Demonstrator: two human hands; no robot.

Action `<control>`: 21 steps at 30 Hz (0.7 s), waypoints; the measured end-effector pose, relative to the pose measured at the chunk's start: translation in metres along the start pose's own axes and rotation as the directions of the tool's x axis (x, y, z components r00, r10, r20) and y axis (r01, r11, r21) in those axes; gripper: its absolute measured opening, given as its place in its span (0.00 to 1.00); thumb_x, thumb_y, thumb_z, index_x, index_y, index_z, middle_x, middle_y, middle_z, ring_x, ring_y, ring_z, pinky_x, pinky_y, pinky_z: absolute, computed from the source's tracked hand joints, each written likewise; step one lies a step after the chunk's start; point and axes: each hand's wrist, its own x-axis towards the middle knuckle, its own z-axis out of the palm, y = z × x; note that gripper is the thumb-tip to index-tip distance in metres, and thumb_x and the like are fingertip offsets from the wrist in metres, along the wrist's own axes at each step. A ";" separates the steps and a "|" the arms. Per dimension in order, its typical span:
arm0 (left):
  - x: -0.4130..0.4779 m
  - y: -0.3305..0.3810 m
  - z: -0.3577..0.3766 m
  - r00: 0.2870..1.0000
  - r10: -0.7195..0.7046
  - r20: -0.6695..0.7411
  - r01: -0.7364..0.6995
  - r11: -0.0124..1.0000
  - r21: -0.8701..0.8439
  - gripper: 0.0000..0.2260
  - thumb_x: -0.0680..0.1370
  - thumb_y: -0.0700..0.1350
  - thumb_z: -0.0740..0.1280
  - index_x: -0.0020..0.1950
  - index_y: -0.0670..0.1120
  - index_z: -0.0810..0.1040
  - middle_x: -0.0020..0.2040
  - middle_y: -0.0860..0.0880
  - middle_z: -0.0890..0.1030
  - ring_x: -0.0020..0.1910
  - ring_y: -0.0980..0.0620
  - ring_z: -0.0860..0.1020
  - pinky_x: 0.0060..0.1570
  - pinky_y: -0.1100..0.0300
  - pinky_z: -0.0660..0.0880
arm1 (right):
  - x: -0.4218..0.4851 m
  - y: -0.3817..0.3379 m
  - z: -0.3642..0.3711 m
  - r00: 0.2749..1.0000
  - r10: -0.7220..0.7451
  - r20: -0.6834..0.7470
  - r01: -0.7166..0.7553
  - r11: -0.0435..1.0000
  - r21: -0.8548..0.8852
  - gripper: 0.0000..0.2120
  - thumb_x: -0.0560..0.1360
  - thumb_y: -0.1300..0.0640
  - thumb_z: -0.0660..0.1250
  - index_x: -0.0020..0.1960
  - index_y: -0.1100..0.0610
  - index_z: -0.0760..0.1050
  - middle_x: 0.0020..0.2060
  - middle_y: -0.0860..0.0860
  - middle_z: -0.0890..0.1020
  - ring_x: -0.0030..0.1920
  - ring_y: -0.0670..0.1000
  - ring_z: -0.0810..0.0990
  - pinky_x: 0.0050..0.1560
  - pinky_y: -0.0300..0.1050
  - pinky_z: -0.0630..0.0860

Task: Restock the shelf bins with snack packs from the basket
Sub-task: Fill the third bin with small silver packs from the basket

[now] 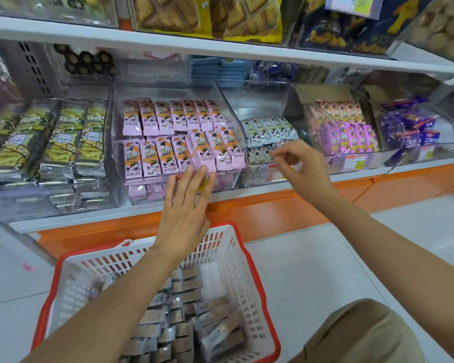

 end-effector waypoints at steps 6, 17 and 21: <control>-0.048 -0.015 0.006 0.996 0.037 0.086 -0.031 0.997 -0.070 0.34 0.68 0.40 0.72 0.74 0.40 0.68 0.69 0.41 0.68 0.69 0.40 0.66 0.72 0.42 0.57 | -0.077 -0.038 0.066 0.961 -0.093 0.261 0.046 0.982 0.180 0.05 0.74 0.64 0.69 0.48 0.57 0.82 0.37 0.39 0.76 0.36 0.40 0.74 0.39 0.31 0.69; -0.130 -0.067 0.063 0.824 -0.165 0.543 0.142 0.986 0.084 0.40 0.73 0.52 0.73 0.79 0.41 0.59 0.78 0.40 0.62 0.77 0.40 0.59 0.78 0.43 0.46 | -0.189 -0.007 0.182 0.311 0.019 0.950 0.094 0.994 -0.051 0.17 0.75 0.54 0.70 0.62 0.54 0.75 0.56 0.52 0.77 0.52 0.51 0.76 0.50 0.44 0.71; -0.143 -0.071 0.082 0.800 -0.195 0.568 0.142 0.980 0.136 0.40 0.78 0.56 0.64 0.80 0.41 0.46 0.80 0.42 0.50 0.80 0.42 0.49 0.74 0.45 0.32 | -0.213 0.005 0.200 0.139 0.019 0.990 0.242 0.969 -0.053 0.21 0.75 0.52 0.70 0.67 0.53 0.72 0.65 0.52 0.72 0.64 0.53 0.69 0.60 0.46 0.65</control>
